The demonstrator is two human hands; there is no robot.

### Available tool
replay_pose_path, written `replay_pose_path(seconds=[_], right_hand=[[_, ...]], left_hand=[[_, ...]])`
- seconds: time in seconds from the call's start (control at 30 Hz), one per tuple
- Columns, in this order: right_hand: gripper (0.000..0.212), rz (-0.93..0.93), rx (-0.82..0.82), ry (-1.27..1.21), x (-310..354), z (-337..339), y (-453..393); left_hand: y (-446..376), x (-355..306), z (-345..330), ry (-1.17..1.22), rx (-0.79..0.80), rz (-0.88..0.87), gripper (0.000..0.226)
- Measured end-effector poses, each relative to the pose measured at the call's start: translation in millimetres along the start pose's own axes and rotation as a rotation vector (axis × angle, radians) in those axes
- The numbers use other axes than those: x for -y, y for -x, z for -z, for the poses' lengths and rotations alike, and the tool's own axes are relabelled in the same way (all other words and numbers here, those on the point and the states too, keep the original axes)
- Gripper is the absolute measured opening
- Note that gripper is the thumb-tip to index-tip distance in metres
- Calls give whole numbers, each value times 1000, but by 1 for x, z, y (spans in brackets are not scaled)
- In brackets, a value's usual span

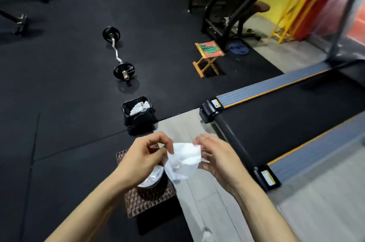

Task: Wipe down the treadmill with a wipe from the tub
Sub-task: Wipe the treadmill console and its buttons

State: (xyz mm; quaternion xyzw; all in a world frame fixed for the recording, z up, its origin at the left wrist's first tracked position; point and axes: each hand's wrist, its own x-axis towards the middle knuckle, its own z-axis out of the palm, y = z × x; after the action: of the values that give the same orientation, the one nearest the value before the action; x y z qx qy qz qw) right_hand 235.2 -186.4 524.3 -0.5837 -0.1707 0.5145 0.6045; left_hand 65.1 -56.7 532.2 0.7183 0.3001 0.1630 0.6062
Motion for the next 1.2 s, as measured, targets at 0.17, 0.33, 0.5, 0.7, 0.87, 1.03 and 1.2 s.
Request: replay_pose_path(seconds=[0.17, 0.33, 0.5, 0.7, 0.87, 1.03, 1.2], right_hand=[[25, -39, -1, 178, 47, 3, 72], [2, 201, -320, 379, 81, 31, 136], [16, 409, -607, 421, 93, 88, 191], [13, 522, -862, 507, 103, 181, 264], [16, 552, -1010, 739, 116, 284, 333], [15, 519, -1142, 916, 130, 382, 386], [22, 521, -1238, 970, 147, 465, 410]], left_hand=[[16, -68, -16, -130, 111, -165, 32], [31, -123, -54, -221, 206, -314, 36], [31, -148, -113, -645, 245, -638, 38], [36, -182, -228, -951, 128, -834, 37], [34, -219, -344, -951, 135, -918, 37], [24, -255, -452, -960, 177, -906, 42], [-3, -285, -543, -962, 237, -970, 35]])
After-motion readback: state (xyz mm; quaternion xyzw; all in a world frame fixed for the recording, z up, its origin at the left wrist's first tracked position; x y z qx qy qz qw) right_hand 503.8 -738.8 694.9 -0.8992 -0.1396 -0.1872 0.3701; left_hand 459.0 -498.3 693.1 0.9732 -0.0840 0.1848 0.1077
